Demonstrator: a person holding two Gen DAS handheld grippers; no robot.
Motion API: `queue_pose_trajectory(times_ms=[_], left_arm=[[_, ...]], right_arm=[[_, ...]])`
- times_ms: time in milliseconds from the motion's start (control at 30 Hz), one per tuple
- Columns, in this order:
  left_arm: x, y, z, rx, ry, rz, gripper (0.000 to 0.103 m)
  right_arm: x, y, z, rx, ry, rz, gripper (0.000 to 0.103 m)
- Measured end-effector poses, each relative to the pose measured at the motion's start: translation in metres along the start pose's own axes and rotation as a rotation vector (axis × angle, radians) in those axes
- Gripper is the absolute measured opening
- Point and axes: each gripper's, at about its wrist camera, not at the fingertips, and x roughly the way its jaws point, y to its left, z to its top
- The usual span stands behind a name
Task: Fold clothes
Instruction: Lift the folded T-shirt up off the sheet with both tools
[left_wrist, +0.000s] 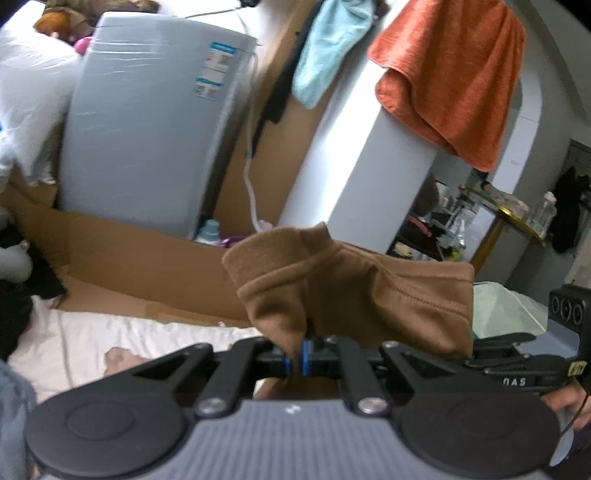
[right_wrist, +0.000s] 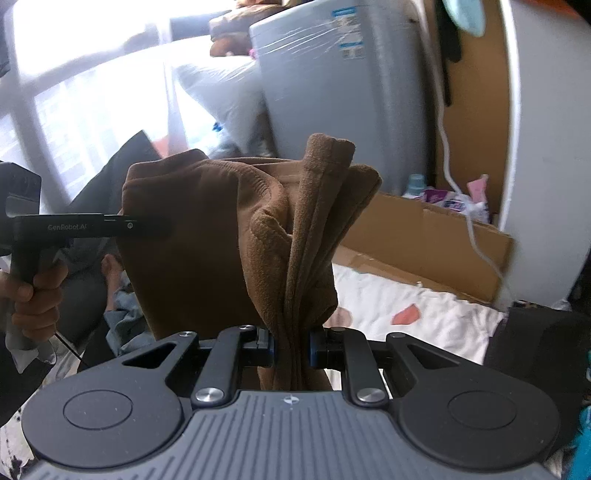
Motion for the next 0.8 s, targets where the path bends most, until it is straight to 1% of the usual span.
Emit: queue_pose_trajectory(times_ms=[200, 467, 633, 800], left_arm=[[0.029, -0.028, 0.012, 0.023, 0.009, -0.076, 0.006], [0.072, -0.072, 0.026, 0.083, 0.022, -0.163, 0.006], [0.108, -0.094, 0.025, 0.085, 0.044, -0.213, 0.006], [0.151, -0.113, 0.021, 0.087, 0.089, -0.249, 0.006]], right_arm=[[-0.037, -0.031, 0.0, 0.051, -0.049, -0.081, 0.016], [-0.082, -0.074, -0.002, 0.115, -0.128, -0.195, 0.016], [-0.096, -0.106, -0.013, 0.159, -0.166, -0.257, 0.016], [-0.101, -0.142, -0.031, 0.217, -0.205, -0.314, 0.016]])
